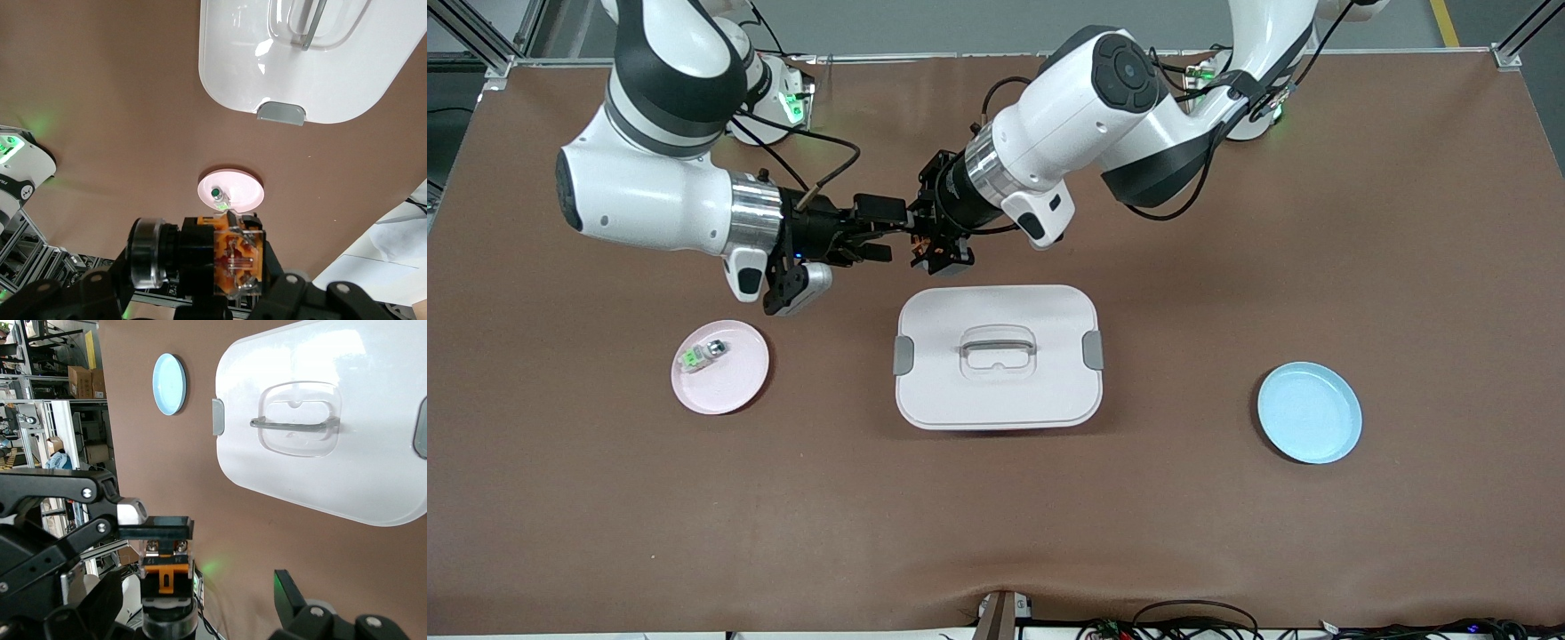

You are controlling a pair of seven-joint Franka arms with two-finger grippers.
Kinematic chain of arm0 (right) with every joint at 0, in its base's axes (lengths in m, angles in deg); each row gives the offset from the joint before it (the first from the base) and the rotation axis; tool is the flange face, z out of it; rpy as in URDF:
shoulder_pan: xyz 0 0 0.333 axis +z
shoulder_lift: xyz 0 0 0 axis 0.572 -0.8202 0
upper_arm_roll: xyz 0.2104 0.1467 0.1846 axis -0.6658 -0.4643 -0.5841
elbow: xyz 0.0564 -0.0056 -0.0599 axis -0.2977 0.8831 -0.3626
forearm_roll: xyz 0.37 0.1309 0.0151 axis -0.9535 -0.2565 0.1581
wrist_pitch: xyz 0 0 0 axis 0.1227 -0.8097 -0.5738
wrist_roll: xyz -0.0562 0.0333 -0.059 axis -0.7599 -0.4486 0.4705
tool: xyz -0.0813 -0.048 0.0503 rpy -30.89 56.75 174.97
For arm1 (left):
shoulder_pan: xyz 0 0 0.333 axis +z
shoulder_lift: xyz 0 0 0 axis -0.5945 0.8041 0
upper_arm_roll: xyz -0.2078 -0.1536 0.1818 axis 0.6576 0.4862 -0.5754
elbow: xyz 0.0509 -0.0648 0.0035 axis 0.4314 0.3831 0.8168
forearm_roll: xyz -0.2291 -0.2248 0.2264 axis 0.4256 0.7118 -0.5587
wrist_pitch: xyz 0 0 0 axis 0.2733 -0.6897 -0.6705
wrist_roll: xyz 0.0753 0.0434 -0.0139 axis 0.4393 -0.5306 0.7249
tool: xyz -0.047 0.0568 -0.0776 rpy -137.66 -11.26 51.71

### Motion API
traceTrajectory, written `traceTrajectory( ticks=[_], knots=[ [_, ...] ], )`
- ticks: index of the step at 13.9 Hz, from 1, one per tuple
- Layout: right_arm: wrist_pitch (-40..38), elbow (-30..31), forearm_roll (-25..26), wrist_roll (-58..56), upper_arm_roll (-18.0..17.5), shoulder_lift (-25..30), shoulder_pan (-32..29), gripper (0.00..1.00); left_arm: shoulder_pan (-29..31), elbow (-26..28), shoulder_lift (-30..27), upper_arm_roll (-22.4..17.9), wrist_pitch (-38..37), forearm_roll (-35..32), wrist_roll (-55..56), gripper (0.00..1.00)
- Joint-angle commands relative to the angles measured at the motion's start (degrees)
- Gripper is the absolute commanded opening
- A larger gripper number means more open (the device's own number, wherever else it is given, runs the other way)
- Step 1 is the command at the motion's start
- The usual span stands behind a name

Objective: Transfer orange switch to right arm and place
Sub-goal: 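Hold the switch with the left gripper while the right gripper reaches it, then close the right gripper on the switch and open the left gripper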

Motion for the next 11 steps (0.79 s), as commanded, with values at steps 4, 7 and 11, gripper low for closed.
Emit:
traceTrajectory(
  ticks=[4, 7, 11],
  knots=[
    [0.2, -2.8, -1.0, 3.2, 0.2, -1.3, 1.6, 0.82, -1.0, -0.6, 0.2, -0.5, 1.0, 0.0, 1.7, 0.0],
    [0.1, -3.2, -1.0, 3.6, 0.2, -1.3, 1.6, 0.0, -1.0, -0.6, 0.4, -0.5, 1.0, 0.1, 1.7, 0.0],
    [0.2, -3.3, -0.9, 5.8, 0.2, -1.3, 1.9, 0.0, -1.0, -0.6, 0.9, -0.5, 1.1, 0.1, 1.6, 0.0]
  ],
)
